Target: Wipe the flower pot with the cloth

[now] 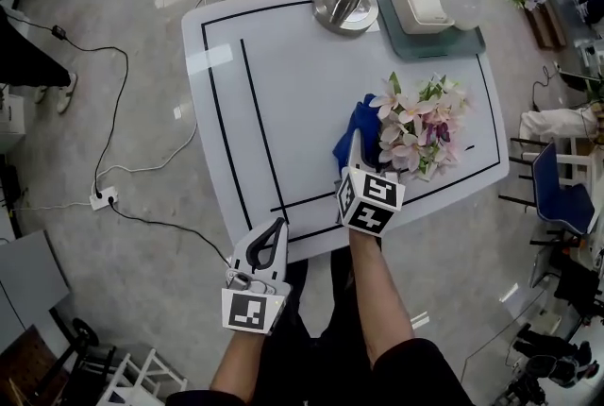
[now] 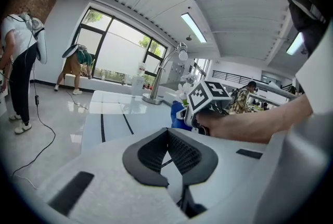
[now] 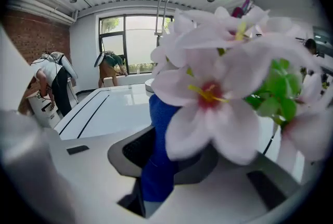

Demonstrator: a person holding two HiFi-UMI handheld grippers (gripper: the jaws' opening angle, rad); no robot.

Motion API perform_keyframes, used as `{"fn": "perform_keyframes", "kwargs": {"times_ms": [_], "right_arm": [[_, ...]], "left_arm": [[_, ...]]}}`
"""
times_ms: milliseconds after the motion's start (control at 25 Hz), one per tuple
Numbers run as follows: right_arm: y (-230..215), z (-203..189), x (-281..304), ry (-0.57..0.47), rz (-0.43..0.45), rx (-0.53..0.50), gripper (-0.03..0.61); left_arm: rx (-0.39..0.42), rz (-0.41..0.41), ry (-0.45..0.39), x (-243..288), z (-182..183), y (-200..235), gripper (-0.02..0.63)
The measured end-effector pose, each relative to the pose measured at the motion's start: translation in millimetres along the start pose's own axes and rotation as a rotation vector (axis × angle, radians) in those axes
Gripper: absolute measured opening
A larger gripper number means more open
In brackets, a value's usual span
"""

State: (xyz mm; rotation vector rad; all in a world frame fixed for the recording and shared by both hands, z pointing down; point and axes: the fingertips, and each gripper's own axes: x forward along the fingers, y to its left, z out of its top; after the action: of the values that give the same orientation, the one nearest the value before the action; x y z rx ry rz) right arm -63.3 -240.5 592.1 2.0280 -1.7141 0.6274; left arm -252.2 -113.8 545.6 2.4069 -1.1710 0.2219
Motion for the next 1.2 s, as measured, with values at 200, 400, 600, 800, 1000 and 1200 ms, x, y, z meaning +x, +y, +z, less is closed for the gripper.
{"fn": "perform_keyframes", "kwargs": {"times_ms": [200, 400, 600, 800, 1000, 1200], "right_arm": [[-14.0, -15.9, -20.4, 0.027, 0.038, 0.013, 0.096], [-35.9, -26.0, -35.5, 0.037, 0.062, -0.019, 0.095], [-61.5, -36.5, -46.4, 0.048, 0.115, -0.048, 0.096], [-82.0, -45.4, -56.8, 0.073, 0.219, -0.099, 0.095], [-116.3, -54.8, -77.8, 0.099, 0.305, -0.136, 0.097], [-144.7, -45.1, -114.8, 0.071, 0.431, -0.174, 0.095]], "left_arm": [[0.033, -0.023, 0.010, 7.0, 2.0, -11.3, 0.006], [0.073, -0.016, 0.015, 18.6, 6.5, -37.2, 0.006], [0.073, 0.018, 0.008, 29.0, 14.5, -67.4, 0.005], [0.097, 0.080, -0.018, 41.4, 19.7, -101.4, 0.006], [0.092, 0.128, -0.040, 55.0, 20.8, -149.0, 0.005], [0.107, 0.193, -0.068, 60.8, 27.0, -187.8, 0.005]]}}
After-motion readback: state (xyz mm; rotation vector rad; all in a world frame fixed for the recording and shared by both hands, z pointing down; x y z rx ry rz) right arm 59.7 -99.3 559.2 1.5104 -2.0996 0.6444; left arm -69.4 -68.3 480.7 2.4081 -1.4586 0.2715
